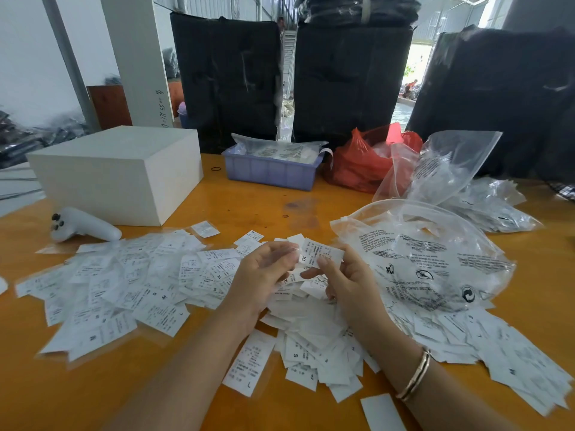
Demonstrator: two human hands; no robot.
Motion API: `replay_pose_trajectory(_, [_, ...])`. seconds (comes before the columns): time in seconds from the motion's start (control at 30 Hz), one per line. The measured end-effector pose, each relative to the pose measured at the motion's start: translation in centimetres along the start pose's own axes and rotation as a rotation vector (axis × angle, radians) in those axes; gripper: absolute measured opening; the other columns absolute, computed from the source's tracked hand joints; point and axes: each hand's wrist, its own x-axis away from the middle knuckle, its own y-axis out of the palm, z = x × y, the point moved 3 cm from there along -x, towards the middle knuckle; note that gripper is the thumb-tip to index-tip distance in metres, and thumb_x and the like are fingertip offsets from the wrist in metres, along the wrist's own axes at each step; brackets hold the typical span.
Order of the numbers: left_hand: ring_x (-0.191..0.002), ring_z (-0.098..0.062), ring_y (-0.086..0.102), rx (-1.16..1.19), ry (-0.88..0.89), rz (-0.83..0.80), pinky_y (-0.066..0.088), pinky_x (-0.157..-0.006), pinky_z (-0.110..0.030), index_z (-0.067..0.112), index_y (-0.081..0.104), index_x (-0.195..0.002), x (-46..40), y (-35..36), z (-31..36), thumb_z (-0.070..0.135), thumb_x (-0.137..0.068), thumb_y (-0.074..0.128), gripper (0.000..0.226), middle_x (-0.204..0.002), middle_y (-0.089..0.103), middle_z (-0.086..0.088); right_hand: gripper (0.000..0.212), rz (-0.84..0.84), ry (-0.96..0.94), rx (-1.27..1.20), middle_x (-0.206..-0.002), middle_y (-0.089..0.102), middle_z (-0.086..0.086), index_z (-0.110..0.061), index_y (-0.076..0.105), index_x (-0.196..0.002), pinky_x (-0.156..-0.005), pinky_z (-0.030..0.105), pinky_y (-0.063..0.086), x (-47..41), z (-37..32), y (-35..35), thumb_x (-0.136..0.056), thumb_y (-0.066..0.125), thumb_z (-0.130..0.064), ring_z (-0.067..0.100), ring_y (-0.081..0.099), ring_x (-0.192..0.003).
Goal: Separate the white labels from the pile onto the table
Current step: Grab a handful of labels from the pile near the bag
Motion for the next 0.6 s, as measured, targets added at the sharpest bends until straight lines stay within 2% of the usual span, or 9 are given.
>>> replay_pose_trajectory(0.1, [-0.079,-0.003,0.066,0.002,-0.020,0.017,0.050,-0.072,-0.019,0.035,0.073,-0.084,-0.12,-0.12,-0.22,0.033,-0.079,0.070,0.006,-0.086,0.073,0.008,0.005,0.003,-0.008,0.027,-0.076,0.074,-0.003,-0.017,0.057,-0.099,-0.044,0.021,0.038,0.02,-0.01,0.01,-0.095,0.054,-0.019,0.008,0.045,-0.045])
replay_pose_trajectory(0.2, [-0.078,-0.003,0.066,0.003,-0.035,0.062,0.051,-0.075,-0.023,0.035,0.073,-0.078,-0.24,-0.25,-0.51,0.027,-0.085,0.068,0.012,-0.081,0.073,0.008,0.005,-0.005,-0.005,0.024,-0.077,0.074,-0.002,-0.015,0.057,-0.099,-0.044,0.019,0.037,0.07,-0.06,0.06,-0.095,0.054,-0.017,0.007,0.044,-0.045])
replay_pose_trajectory(0.3, [-0.076,-0.002,0.065,0.012,-0.044,0.091,0.052,-0.072,-0.019,0.035,0.073,-0.076,-0.23,-0.31,-0.54,0.028,-0.085,0.068,0.011,-0.081,0.073,0.007,0.004,-0.037,0.013,0.009,-0.076,0.074,-0.002,-0.014,0.056,-0.098,-0.042,0.016,0.035,0.10,-0.03,0.29,-0.095,0.054,-0.015,0.003,0.044,-0.042])
replay_pose_trajectory(0.4, [-0.076,-0.002,0.067,0.024,-0.057,0.100,0.051,-0.068,-0.017,0.033,0.074,-0.079,-0.24,-0.30,-0.55,0.028,-0.084,0.069,0.009,-0.080,0.073,0.008,0.002,-0.061,0.032,0.049,-0.076,0.074,-0.003,-0.016,0.055,-0.096,-0.043,0.026,0.031,0.04,0.24,0.45,-0.095,0.054,-0.016,0.021,0.040,-0.049])
replay_pose_trajectory(0.6, [-0.080,-0.004,0.067,0.001,-0.056,0.089,0.048,-0.070,-0.020,0.033,0.075,-0.080,-0.08,-0.30,-0.44,0.031,-0.083,0.069,0.007,-0.082,0.073,0.008,0.003,-0.029,0.033,0.084,-0.076,0.074,-0.005,-0.018,0.057,-0.096,-0.045,0.029,0.032,0.00,0.35,0.19,-0.095,0.054,-0.018,0.026,0.043,-0.055])
